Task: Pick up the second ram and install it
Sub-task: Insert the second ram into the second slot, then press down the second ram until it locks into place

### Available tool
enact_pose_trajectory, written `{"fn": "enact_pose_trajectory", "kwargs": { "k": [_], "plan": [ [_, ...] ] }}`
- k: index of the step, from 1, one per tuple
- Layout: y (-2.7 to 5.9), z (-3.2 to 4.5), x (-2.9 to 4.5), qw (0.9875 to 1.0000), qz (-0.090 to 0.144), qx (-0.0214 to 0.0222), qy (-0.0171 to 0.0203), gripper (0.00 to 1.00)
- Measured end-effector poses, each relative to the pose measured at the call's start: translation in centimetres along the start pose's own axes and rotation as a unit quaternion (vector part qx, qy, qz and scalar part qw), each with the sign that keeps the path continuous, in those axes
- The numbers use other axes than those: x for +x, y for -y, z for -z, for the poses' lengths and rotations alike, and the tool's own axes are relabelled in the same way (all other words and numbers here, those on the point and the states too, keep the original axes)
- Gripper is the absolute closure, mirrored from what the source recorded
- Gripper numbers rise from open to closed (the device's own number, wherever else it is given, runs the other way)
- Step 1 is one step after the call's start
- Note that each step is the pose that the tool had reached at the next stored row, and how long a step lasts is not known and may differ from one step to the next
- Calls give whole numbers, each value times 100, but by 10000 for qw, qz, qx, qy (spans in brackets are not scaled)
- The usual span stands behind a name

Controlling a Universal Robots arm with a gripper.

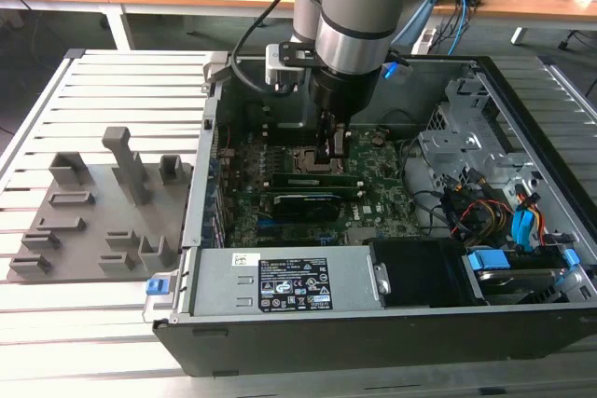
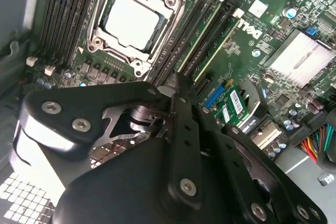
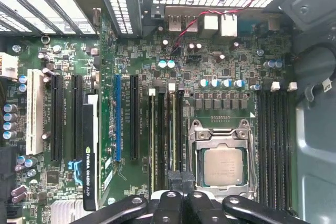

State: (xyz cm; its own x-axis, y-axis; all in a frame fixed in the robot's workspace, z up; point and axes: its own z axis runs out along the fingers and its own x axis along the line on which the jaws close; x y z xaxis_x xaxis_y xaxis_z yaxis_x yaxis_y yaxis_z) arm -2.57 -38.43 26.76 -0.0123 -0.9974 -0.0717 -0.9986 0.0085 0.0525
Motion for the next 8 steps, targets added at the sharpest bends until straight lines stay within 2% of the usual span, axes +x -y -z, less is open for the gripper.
{"fn": "enact_pose_trajectory", "kwargs": {
  "k": [8],
  "plan": [
    [-3,-1,1,10000,-1,-1,-1,89]
  ]
}}
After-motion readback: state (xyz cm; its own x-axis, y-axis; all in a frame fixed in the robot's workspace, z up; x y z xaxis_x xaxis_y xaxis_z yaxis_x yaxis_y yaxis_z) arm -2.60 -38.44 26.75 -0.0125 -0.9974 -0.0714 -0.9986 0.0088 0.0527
